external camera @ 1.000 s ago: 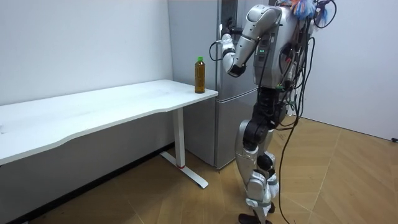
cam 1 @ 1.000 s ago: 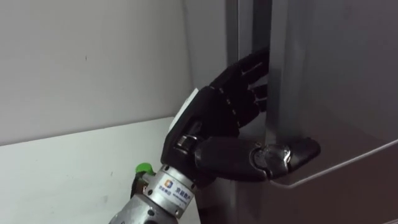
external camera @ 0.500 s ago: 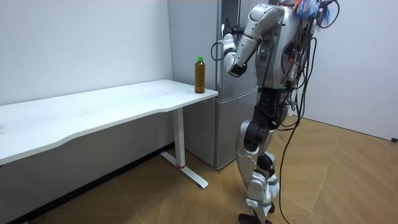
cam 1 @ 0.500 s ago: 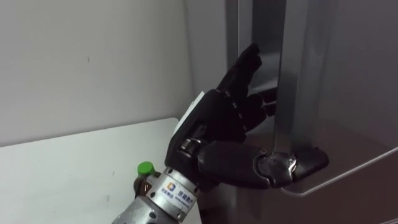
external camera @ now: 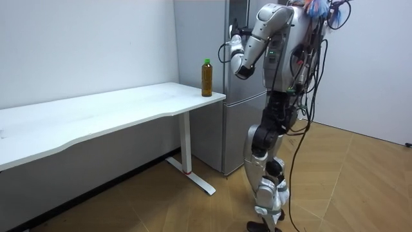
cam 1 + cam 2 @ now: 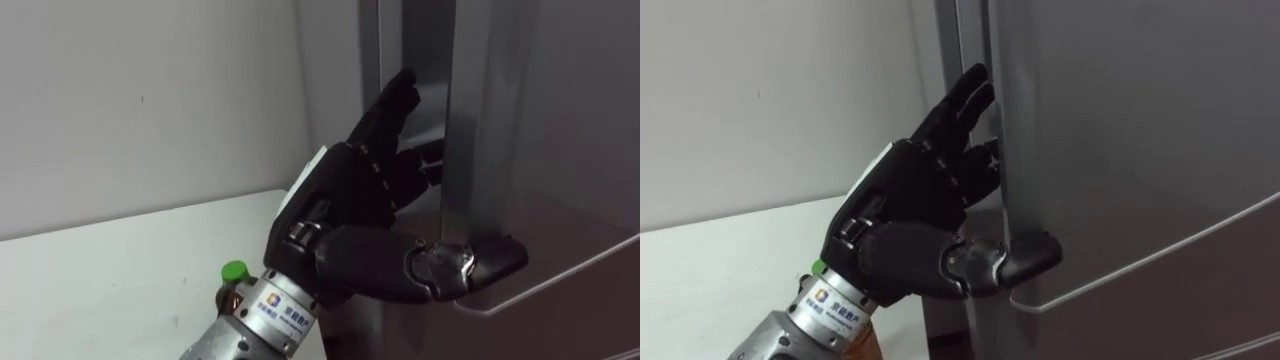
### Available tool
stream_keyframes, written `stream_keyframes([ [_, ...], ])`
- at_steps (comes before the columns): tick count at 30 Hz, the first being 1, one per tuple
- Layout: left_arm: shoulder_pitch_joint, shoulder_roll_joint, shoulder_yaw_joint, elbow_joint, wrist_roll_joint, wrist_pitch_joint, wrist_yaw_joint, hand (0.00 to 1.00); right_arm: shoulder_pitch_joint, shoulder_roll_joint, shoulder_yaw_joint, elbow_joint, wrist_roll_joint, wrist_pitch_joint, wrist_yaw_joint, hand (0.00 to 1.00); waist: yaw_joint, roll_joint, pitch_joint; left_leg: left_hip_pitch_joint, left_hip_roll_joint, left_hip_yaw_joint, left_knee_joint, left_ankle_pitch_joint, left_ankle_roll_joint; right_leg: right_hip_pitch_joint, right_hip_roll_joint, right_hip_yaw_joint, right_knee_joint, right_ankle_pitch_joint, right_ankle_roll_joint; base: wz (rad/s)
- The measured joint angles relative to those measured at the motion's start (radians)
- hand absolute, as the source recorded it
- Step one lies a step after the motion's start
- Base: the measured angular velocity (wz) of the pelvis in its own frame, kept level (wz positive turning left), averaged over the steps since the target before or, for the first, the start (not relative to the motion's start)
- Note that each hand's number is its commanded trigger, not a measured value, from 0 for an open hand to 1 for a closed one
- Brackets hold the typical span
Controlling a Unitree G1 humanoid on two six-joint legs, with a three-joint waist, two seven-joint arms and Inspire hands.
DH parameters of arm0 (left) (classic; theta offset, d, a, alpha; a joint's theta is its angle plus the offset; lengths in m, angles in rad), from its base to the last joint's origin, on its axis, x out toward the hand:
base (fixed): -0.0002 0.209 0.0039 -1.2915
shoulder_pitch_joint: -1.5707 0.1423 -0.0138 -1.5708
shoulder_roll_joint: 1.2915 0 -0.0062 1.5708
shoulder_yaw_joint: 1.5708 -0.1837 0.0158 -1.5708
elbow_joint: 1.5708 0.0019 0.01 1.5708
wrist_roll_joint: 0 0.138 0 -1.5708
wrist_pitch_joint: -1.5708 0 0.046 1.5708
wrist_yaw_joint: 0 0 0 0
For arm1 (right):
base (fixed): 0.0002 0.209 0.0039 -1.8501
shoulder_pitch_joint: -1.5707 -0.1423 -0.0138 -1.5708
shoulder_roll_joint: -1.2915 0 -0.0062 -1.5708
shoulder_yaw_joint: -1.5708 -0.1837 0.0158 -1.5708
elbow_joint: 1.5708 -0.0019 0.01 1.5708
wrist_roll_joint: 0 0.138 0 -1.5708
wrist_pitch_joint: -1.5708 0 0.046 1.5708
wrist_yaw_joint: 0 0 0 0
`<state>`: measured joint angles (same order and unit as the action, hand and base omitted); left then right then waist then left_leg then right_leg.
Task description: Put the bottle in the upper fridge
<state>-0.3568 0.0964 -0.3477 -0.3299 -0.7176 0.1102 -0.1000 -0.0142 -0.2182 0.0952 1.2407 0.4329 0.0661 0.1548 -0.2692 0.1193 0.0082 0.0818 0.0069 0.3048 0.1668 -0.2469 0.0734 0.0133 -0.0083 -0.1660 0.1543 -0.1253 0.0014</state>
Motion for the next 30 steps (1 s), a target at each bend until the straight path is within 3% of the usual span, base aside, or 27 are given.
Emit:
stream_keyframes([
  [7,0.0,-0.002,-0.016,0.021,0.001,-0.03,0.0,0.0,-0.004,-0.002,0.001,-0.001,-0.003,-0.001,0.001,0.0,-0.024,0.0,-0.0002,-0.002,-0.003,0.026,-0.001,-0.006,0.01,-0.01,-0.001,0.027,0.0,0.01,0.012,-0.08],
  [19,-0.002,-0.01,-0.063,0.025,-0.021,-0.03,-0.019,0.0,0.002,-0.026,0.001,-0.003,-0.003,0.001,0.006,0.0,-0.058,-0.002,0.0,0.015,-0.003,0.111,-0.007,-0.013,0.021,-0.013,-0.003,0.054,0.002,0.019,0.028,-0.08],
  [26,-0.095,-0.022,-0.16,0.074,-0.037,-0.02,-0.091,0.0,-0.001,-0.026,0.001,-0.003,-0.003,0.0,0.009,0.0,-0.082,0.0,0.0003,0.017,-0.002,0.151,-0.012,-0.016,0.026,-0.027,-0.003,0.06,0.006,0.031,0.031,-0.17],
  [30,-0.149,-0.027,-0.21,0.117,-0.036,0.018,-0.156,0.0,-0.001,-0.026,0.0,-0.003,0.002,-0.001,0.007,0.0,-0.095,0.005,0.0015,0.017,0.001,0.167,-0.016,-0.016,0.026,-0.038,-0.005,0.06,0.015,0.034,0.029,-0.17],
])
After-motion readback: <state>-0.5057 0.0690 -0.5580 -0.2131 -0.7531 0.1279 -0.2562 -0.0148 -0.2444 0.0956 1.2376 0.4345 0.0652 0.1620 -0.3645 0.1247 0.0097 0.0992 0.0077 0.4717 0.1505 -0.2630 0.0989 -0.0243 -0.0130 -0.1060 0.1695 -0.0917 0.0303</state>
